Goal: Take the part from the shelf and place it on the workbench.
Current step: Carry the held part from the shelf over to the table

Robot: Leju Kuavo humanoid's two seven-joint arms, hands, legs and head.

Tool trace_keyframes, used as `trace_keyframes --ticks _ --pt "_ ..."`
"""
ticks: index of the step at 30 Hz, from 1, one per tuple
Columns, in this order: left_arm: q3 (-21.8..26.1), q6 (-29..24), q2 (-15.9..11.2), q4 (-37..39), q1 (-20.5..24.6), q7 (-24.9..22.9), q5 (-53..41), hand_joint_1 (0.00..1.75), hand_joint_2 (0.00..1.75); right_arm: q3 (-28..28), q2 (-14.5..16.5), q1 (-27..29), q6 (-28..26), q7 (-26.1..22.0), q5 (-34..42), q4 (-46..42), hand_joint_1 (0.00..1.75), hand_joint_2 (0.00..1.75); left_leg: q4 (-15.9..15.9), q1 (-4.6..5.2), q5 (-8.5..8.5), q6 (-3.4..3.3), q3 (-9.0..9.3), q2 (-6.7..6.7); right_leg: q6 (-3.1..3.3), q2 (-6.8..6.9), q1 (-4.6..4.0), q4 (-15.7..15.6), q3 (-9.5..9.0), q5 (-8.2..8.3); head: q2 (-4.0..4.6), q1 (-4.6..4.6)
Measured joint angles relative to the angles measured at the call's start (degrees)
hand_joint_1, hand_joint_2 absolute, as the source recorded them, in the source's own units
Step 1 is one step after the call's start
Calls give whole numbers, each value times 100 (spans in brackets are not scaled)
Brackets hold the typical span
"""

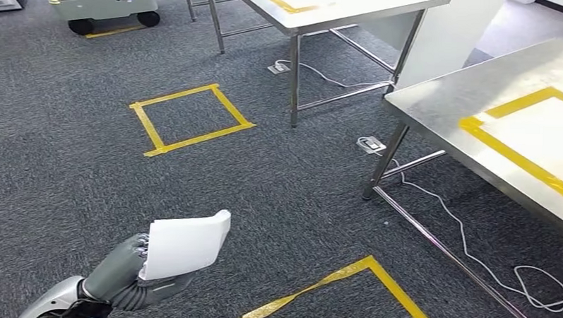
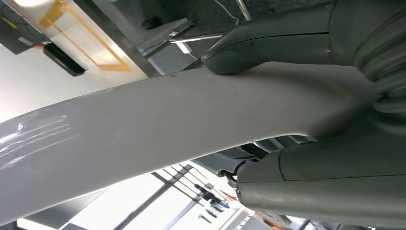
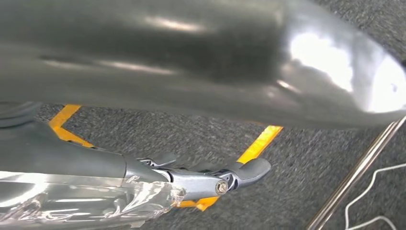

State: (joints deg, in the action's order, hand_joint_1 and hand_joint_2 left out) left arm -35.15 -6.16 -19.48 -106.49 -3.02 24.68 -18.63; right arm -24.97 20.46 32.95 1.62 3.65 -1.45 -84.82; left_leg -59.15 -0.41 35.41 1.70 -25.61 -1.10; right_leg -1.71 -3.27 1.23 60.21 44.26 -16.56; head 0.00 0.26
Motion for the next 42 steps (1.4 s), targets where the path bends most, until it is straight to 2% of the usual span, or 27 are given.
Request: trace_keyframes --ticks 2,4,5,6,7,9,10,11,12,13,15,16,19,21,22,24,25,26,27,29,30,32,35,37,40,41,42 --pt "0 7 -9 0 -2 28 8 175 175 -13 1 -1 1 -13 -9 36 0 0 155 61 -127 -51 -9 -38 -98 -37 26 -79 -7 109 0 7" --pt "1 20 -14 0 1 50 14 175 175 -28 2 -6 3 -22 -24 90 0 0 173 88 -329 -150 -74 9 -178 -35 62 -191 -10 207 0 -6" --pt "1 28 -15 0 7 57 18 175 175 -42 2 -9 3 -27 -34 119 0 0 185 87 -416 -205 -123 40 -193 13 66 -159 24 120 1 -8" --pt "1 35 -17 0 9 63 22 175 175 -55 3 -15 4 -32 -44 144 0 0 196 74 -496 -249 -188 80 -200 81 60 9 90 -100 1 -1" --pt "1 40 -19 0 6 67 26 175 175 -69 4 -24 7 -35 -54 163 0 0 201 68 -563 -281 -258 123 -203 162 50 328 176 -429 2 7" --pt "0 50 -20 1 -8 73 36 175 175 -91 5 -56 15 -37 -64 189 0 0 201 73 -666 -303 -388 208 -231 250 36 1174 319 -1034 2 37" --pt "0 56 -21 2 -11 69 39 175 175 -103 4 -72 19 -37 -68 200 0 0 200 76 -704 -300 -450 256 -242 263 36 1482 309 -1164 2 39" --pt "0 65 -20 2 -11 59 43 175 175 -116 4 -84 30 -38 -79 211 0 0 200 76 -738 -291 -507 300 -250 274 36 1587 198 -1183 2 40" --pt "1 71 -17 2 -11 42 46 175 175 -134 4 -94 58 -41 -99 225 0 0 199 73 -769 -275 -556 340 -253 294 36 1451 -36 -1130 2 40" --pt "1 75 -13 2 -9 23 48 175 175 -156 4 -108 97 -50 -128 240 0 0 196 68 -797 -253 -592 379 -256 341 36 1096 -390 -1074 2 40" --pt "3 81 0 2 -3 -16 48 175 175 -214 4 -171 197 -77 -193 282 0 0 185 75 -841 -197 -622 449 -243 492 9 282 -1065 -1113 2 33" --pt "4 84 4 2 4 -28 48 175 175 -244 4 -206 230 -94 -214 302 0 0 176 81 -854 -167 -614 478 -217 541 -6 29 -1238 -1166 2 26" --pt "5 86 22 2 30 -44 48 175 175 -326 4 -255 270 -117 -243 358 0 0 181 72 -871 -66 -576 538 -63 480 -27 -96 -1252 -1190 2 6" --pt "9 83 33 2 31 -48 39 175 175 -363 4 -268 264 -118 -235 376 0 0 13 52 -715 8 -656 423 38 407 -17 -134 -1251 -1160 2 -2" --pt "13 78 31 2 23 -56 21 175 175 -369 5 -271 254 -116 -226 379 0 0 -248 41 -550 34 -778 325 81 366 -10 -149 -1245 -1158 2 -5" --pt "18 66 24 2 -14 -77 -34 175 175 -371 5 -269 247 -111 -215 383 0 0 -1036 34 -186 64 -1150 187 134 275 -18 -155 -1193 -1183 2 -7" --pt "19 61 22 3 -34 -88 -64 175 175 -379 5 -269 264 -110 -228 389 0 0 -1349 33 -113 67 -1300 162 145 230 -23 -154 -1180 -1193 2 -7" --pt "19 58 22 3 -49 -95 -87 175 175 -394 4 -271 292 -113 -250 398 0 0 -1474 33 -149 63 -1364 149 144 187 -27 -154 -1180 -1202 2 -7" --pt "19 56 21 3 -54 -103 -108 175 175 -413 5 -275 323 -120 -276 411 0 0 -1361 33 -293 52 -1312 138 139 144 -28 -154 -1192 -1214 2 -6" --pt "20 53 19 2 -56 -114 -133 175 175 -453 6 -285 381 -140 -322 443 0 0 -613 33 -686 14 -930 76 109 62 -23 -154 -1264 -1241 2 -7" --pt "20 52 16 2 -58 -116 -140 175 175 -470 7 -289 400 -148 -337 458 0 0 -240 36 -799 -11 -719 31 76 19 -22 -153 -1293 -1253 2 -6" --pt "21 50 8 2 -63 -117 -144 175 175 -502 7 -292 419 -162 -355 479 0 0 193 49 -789 -75 -485 -30 -16 -46 -19 -132 -1352 -1258 2 -3" --pt "21 49 4 0 -72 -117 -150 175 175 -544 6 -290 425 -174 -364 506 0 0 300 61 -657 -217 -349 21 -141 -14 -19 -14 -1391 -1257 2 16" --pt "23 46 -1 -1 -80 -117 -151 175 175 -556 6 -307 427 -179 -364 521 0 0 324 66 -578 -290 -163 74 -161 137 -33 397 -1155 -1346 2 44" --pt "18 50 -6 0 -89 -105 -154 175 175 -563 7 -317 438 -180 -371 551 0 0 329 94 -376 -321 75 164 -168 253 -53 1416 -361 -1636 2 68" --pt "15 56 -7 0 -89 -89 -156 175 175 -572 7 -315 454 -184 -384 567 0 0 330 100 -296 -321 171 192 -168 259 -57 1530 -154 -1752 2 69" --pt "13 64 -7 0 -87 -68 -157 175 175 -587 7 -316 476 -192 -404 585 0 0 330 103 -210 -318 289 221 -160 268 -60 1458 -37 -1810 2 70"
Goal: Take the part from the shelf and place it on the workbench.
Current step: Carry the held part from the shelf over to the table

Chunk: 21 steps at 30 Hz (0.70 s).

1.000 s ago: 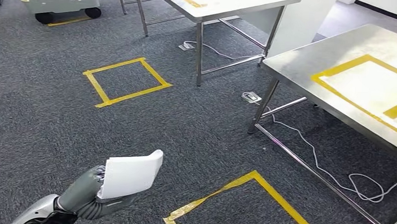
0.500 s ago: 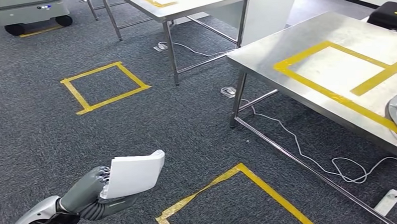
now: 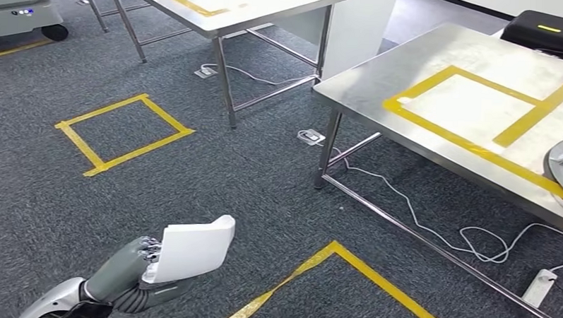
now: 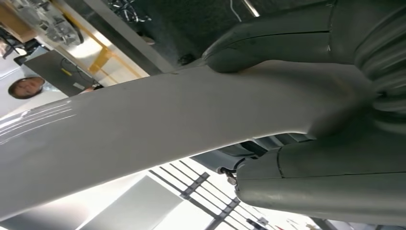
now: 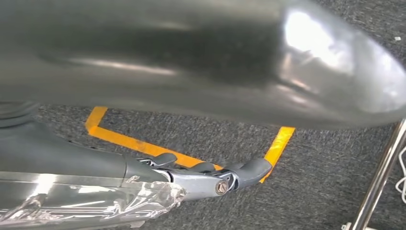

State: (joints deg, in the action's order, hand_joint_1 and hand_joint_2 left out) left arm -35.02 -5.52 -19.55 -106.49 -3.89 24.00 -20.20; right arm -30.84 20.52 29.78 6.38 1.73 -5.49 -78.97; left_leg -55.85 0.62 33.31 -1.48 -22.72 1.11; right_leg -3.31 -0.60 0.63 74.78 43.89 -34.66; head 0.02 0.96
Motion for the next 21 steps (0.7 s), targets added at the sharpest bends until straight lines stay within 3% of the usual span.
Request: trace_keyframes --ticks 1,2,3,5,6,8,10,11,13,14,15,16,19,20,21 --pt "-1 8 -1 0 3 21 -1 175 175 -16 0 -5 28 -12 -24 20 0 0 0 3 96 6 132 30 13 19 -3 -231 39 61 0 2" --pt "-2 14 -1 0 4 39 -2 175 175 -37 0 -13 55 -26 -48 43 0 0 2 6 205 16 258 60 37 71 -10 -526 36 339 0 2" --pt "-4 19 -3 2 5 53 -4 175 175 -60 0 -28 78 -39 -68 70 0 0 -15 16 322 37 376 89 69 154 -29 -782 37 719 1 -13" --pt "-8 23 -9 3 12 74 -20 175 175 -96 0 -71 120 -54 -91 118 0 0 7 25 493 108 486 143 163 253 -87 -1017 25 1278 2 -54" --pt "-10 22 -15 3 19 95 -35 175 175 -108 0 -86 139 -60 -96 133 0 0 15 21 500 151 513 163 205 243 -116 -1036 15 1321 2 -72" --pt "-17 18 -22 1 46 139 -88 175 175 -121 -1 -93 167 -73 -103 138 0 0 -209 -8 298 218 405 151 276 141 -117 -1128 -100 1247 1 -75" --pt "-26 10 -34 2 66 173 -137 175 175 -144 -2 -104 189 -85 -119 145 0 0 -998 -24 4 264 -113 32 323 68 -77 -1288 -294 1206 -1 -91" --pt "-33 9 -44 2 69 180 -153 175 175 -155 -2 -117 202 -94 -137 154 0 0 -1412 -35 17 284 -467 -31 330 23 -59 -1367 -403 1185 -1 -97" --pt "-44 8 -64 2 71 202 -163 175 175 -172 -2 -156 239 -113 -181 176 0 0 -1824 -57 447 325 -1036 -82 314 -83 -19 -1471 -605 1118 0 -103" --pt "-52 10 -73 2 73 222 -164 175 175 -181 -2 -173 262 -123 -198 186 0 0 -1838 -70 682 341 -1224 -87 296 -149 4 -1499 -707 1064 0 -105" --pt "-61 12 -81 2 77 246 -164 175 175 -190 -2 -184 278 -130 -208 196 0 0 -1738 -84 762 356 -1327 -89 277 -213 26 -1511 -803 1006 0 -106" --pt "-70 14 -91 2 81 272 -163 175 175 -199 -2 -190 292 -135 -214 206 0 0 -1533 -101 627 376 -1363 -97 255 -272 49 -1515 -896 946 0 -106" --pt "-102 21 -116 3 91 331 -160 175 175 -232 -2 -214 333 -163 -242 231 0 0 -539 -196 -437 454 -1284 -256 154 -439 92 -1494 -1069 794 0 -132" --pt "-114 24 -123 3 92 347 -158 175 175 -244 -2 -222 347 -172 -251 237 0 0 -337 -213 -667 449 -1273 -303 107 -485 97 -1491 -1059 756 0 -146" --pt "-127 25 -132 3 95 363 -157 175 175 -256 -2 -225 360 -179 -258 242 0 0 -250 -215 -767 421 -1284 -324 61 -524 101 -1496 -1045 732 0 -160"
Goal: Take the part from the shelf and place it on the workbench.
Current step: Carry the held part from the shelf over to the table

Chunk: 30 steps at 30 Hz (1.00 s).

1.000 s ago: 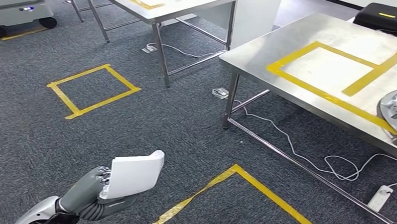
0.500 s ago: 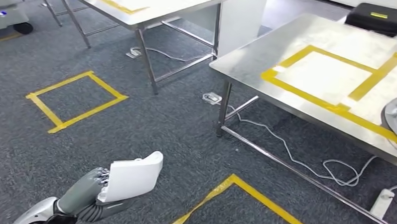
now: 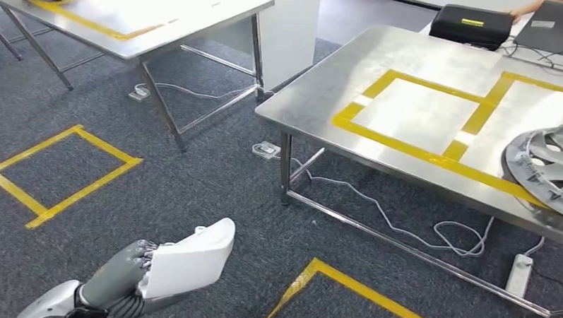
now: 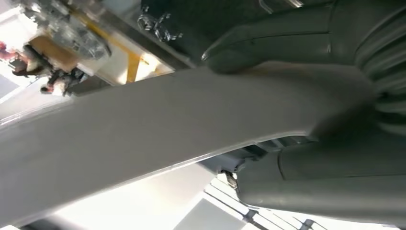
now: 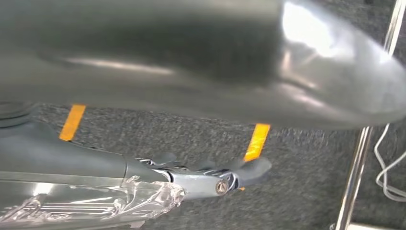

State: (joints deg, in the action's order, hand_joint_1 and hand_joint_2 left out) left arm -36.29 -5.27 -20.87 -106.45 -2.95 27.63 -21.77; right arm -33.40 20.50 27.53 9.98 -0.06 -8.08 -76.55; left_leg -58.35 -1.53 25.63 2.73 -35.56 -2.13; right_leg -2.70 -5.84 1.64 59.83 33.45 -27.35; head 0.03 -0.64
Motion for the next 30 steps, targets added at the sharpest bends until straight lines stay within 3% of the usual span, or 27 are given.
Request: trace_keyframes --ticks 2,4,6,7,8,9,10,13,15,17,19,20,22,24,25,26,28,30 --pt "-17 0 -13 -2 15 26 2 175 175 -12 0 14 26 -9 -13 14 0 0 6 13 -88 -94 16 51 -82 -9 16 -34 23 -28 -1 -2" --pt "-24 -2 -21 -3 31 41 3 175 175 -29 1 13 52 -17 -28 26 0 0 27 11 -111 -186 44 122 -118 215 -1 184 93 -190 0 22" --pt "-30 5 -29 -3 31 48 4 175 175 -40 2 -15 75 -25 -41 38 0 0 33 38 -87 -250 62 207 -121 470 -30 863 415 -571 0 51" --pt "-34 13 -31 -3 28 50 7 175 175 -44 2 -28 84 -30 -48 45 0 0 32 60 -73 -271 67 251 -120 513 -36 1250 616 -745 0 58" --pt "-39 26 -32 -3 25 53 13 175 175 -52 2 -36 91 -37 -55 54 0 0 32 83 -58 -290 75 294 -115 529 -42 1525 765 -832 0 60" --pt "-43 39 -33 -3 24 55 26 175 175 -65 2 -39 98 -43 -64 61 0 0 31 102 -42 -303 89 335 -103 535 -51 1591 810 -799 0 59" --pt "-45 54 -33 -3 24 57 44 175 175 -78 2 -39 105 -48 -75 69 0 0 31 116 -23 -309 113 375 -84 546 -64 1419 730 -657 0 60" --pt "-45 84 -37 -3 24 68 93 175 175 -102 2 -46 128 -60 -102 79 0 0 25 148 46 -276 213 470 0 734 -127 283 151 -122 1 61" --pt "-43 90 -57 -3 17 78 109 175 175 -106 2 -48 146 -67 -107 78 0 0 27 165 74 -225 259 520 43 788 -157 -13 12 -30 1 57" --pt "-41 90 -76 -3 11 86 115 175 175 -111 2 -43 156 -69 -107 77 0 0 44 160 87 -167 287 574 83 694 -157 -29 0 -8 0 56" --pt "-38 91 -80 -3 13 91 119 175 175 -120 2 -43 149 -70 -102 76 0 0 -80 148 207 -99 254 501 137 614 -129 -66 -45 24 0 52" --pt "-35 95 -81 -3 14 93 122 175 175 -124 2 -47 141 -70 -100 75 0 0 -299 142 355 -68 161 422 161 575 -109 -83 -68 42 0 46" --pt "-33 108 -79 -3 14 95 130 175 175 -129 2 -56 129 -72 -107 79 0 0 -1063 133 748 -32 -207 286 184 493 -93 -89 -62 57 0 37" --pt "-34 124 -75 -3 13 89 139 175 175 -131 2 -67 128 -74 -119 88 0 0 -1576 128 873 -22 -485 262 185 393 -90 -88 -55 58 0 39" --pt "-34 128 -75 -3 12 85 144 175 175 -131 2 -67 128 -74 -115 91 0 0 -1534 124 769 -24 -480 252 183 339 -87 -88 -58 58 0 40" --pt "-32 131 -76 -3 9 82 148 175 175 -129 2 -61 119 -70 -93 90 0 0 -1274 116 579 -26 -362 230 177 286 -80 -88 -66 56 1 40" --pt "-25 128 -79 -3 -4 81 154 175 175 -71 2 -5 -21 -13 54 35 0 0 -476 80 212 -19 34 59 134 182 -76 -76 -71 44 2 37" --pt "-20 121 -80 -3 -22 81 156 175 175 76 2 97 -261 65 238 -81 0 0 8 56 92 -51 274 -97 61 90 -83 -77 -48 42 1 42"
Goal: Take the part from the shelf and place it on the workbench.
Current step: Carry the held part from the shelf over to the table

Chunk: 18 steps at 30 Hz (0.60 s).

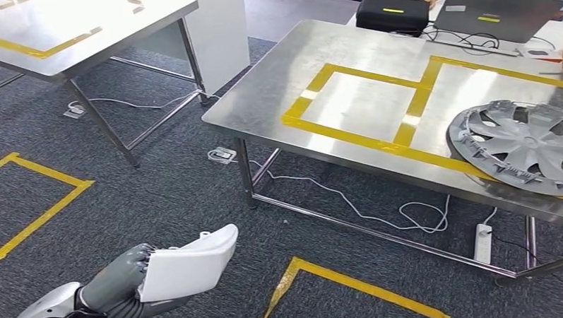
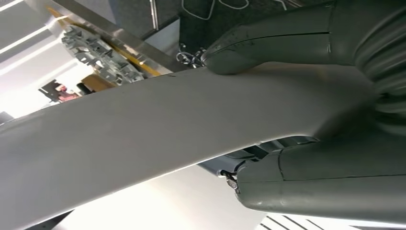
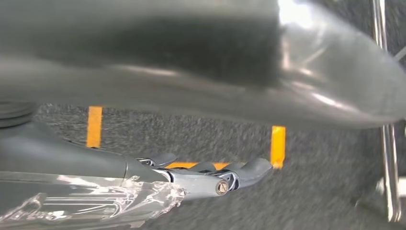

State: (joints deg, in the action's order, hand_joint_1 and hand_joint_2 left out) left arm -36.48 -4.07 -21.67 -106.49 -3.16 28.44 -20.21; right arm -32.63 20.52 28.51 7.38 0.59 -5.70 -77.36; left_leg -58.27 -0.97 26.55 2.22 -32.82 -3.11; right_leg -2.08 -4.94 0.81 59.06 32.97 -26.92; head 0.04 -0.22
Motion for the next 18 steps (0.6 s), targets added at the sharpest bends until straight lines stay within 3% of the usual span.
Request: trace_keyframes --ticks 2,4,6,8,9,10,12,14,16,18 --pt "2 -8 1 0 -12 3 0 175 175 150 0 101 -144 36 90 -92 0 0 59 10 11 -88 23 29 -75 -82 12 -44 36 19 -1 8" --pt "7 -13 -1 -1 -21 8 1 175 175 251 2 175 -187 49 122 -160 0 0 82 10 2 -181 40 128 -129 -7 18 30 86 -48 -2 20" --pt "14 -16 -9 -2 -50 12 2 175 175 333 6 211 -200 56 135 -222 0 0 96 19 0 -252 50 244 -154 254 3 555 319 -367 -2 53" --pt "17 -17 -16 -2 -80 13 1 175 175 388 9 218 -204 60 142 -250 0 0 95 48 10 -281 52 355 -164 424 -5 1344 693 -746 -2 72" --pt "15 -17 -16 -2 -85 13 1 175 175 402 9 221 -202 61 144 -256 0 0 95 61 15 -288 56 408 -163 443 -8 1582 805 -812 -2 71" --pt "14 -17 -15 -2 -85 13 1 175 175 409 9 225 -198 61 145 -259 0 0 95 69 22 -291 66 459 -155 451 -12 1591 802 -759 -1 71" --pt "15 -19 -10 -2 -83 -10 -4 175 175 421 9 237 -187 62 146 -267 0 0 94 78 45 -280 107 546 -122 523 -25 957 456 -398 -1 71" --pt "23 -32 -2 -2 -84 -81 -31 175 175 445 9 245 -181 70 152 -287 0 0 92 101 87 -235 154 608 -75 695 -48 223 66 -127 -1 68" --pt "33 -73 3 -2 -83 -187 -67 175 175 481 9 254 -187 79 162 -306 0 0 107 116 133 -169 192 659 -23 753 -74 -10 -34 -105 -1 62" --pt "35 -127 5 -4 -81 -265 -85 175 175 508 9 275 -204 83 173 -329 0 0 131 102 167 -93 242 707 43 654 -69 -46 -62 -104 -2 63"
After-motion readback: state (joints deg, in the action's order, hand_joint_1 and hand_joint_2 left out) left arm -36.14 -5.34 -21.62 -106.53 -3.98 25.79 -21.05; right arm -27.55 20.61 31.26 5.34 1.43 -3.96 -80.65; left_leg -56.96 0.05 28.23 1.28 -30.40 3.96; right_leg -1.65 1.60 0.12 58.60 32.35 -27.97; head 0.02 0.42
